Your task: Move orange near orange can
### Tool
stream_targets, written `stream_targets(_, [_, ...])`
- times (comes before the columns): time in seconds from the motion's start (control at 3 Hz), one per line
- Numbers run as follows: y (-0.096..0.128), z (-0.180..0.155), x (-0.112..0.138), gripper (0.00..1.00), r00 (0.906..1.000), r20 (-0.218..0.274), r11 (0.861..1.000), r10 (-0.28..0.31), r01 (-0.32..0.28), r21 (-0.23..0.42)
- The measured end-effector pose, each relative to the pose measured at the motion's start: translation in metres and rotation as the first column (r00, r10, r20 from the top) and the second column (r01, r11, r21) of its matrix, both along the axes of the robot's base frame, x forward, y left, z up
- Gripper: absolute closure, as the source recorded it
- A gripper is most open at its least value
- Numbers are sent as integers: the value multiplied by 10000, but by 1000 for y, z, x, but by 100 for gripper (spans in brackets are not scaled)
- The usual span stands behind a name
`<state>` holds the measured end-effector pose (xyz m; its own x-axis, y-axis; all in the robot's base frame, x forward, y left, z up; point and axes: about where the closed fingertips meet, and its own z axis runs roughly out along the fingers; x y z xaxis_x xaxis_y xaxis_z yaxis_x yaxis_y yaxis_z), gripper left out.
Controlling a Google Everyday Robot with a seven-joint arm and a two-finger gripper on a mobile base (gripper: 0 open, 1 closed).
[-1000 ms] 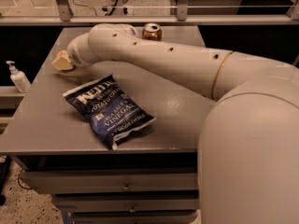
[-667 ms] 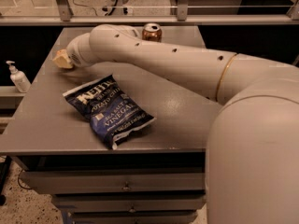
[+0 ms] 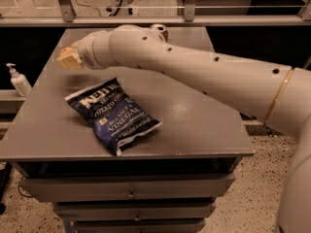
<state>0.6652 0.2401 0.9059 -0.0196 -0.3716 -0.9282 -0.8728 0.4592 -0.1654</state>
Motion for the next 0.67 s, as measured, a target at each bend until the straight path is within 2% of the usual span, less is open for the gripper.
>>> stream_targets(0.33, [-34,25,-34,100,9992,402,9995,19,-32,303])
stream_targets(0.67, [-71,33,-31,100,9973,560,9981,-478,456,402])
